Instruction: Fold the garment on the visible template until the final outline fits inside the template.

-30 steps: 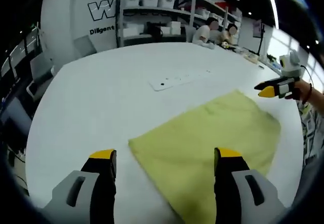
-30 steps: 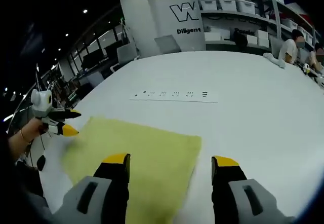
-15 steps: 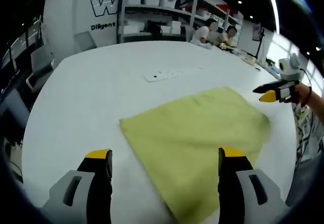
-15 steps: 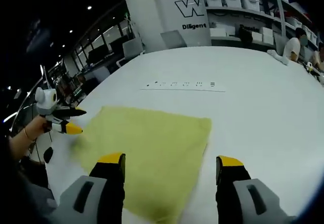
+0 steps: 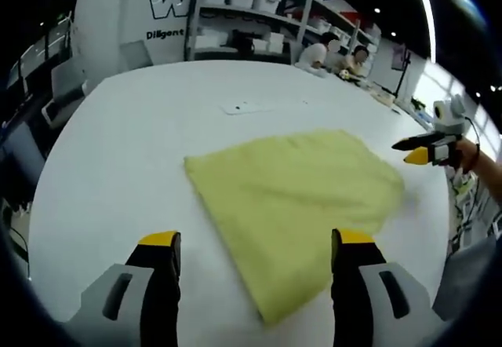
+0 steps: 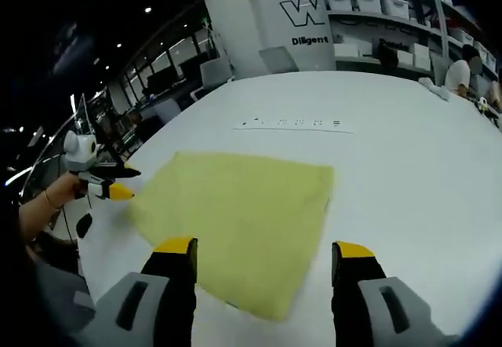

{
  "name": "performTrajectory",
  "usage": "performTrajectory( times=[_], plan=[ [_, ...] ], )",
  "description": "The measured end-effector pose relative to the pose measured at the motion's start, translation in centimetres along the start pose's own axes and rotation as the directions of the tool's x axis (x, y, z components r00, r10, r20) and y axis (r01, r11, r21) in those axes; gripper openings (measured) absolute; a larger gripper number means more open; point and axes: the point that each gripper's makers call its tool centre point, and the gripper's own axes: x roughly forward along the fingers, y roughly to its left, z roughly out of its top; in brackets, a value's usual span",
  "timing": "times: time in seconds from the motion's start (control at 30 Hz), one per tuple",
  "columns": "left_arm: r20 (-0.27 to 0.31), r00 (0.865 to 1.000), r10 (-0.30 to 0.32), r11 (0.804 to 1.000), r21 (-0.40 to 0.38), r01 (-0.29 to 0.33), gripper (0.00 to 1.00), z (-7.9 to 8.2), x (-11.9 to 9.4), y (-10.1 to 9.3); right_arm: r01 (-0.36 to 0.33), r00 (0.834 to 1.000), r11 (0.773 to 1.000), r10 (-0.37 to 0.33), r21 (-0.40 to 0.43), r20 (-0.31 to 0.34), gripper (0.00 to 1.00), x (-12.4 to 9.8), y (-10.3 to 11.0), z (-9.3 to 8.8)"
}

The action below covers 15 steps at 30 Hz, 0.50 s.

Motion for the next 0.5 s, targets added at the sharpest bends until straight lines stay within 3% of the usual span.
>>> performTrajectory(
  times=[0.27, 0.5],
  plan=[
    [-0.02, 1.0, 0.003, 1.0, -0.027, -0.004, 0.66, -1.5, -0.8, -0.3, -0.026, 1.0, 0.997, 0.025, -0.067, -0.014, 0.6, -0.7, 1.0, -1.9],
    [-0.036, 0.999, -0.018, 0.999, -0.052, 0.016, 0.57, -3.1, -1.4, -1.1, -0.028, 0.998, 0.999, 0.026, -0.036, -0.049, 0.5, -0.8, 0.8, -4.3]
  ],
)
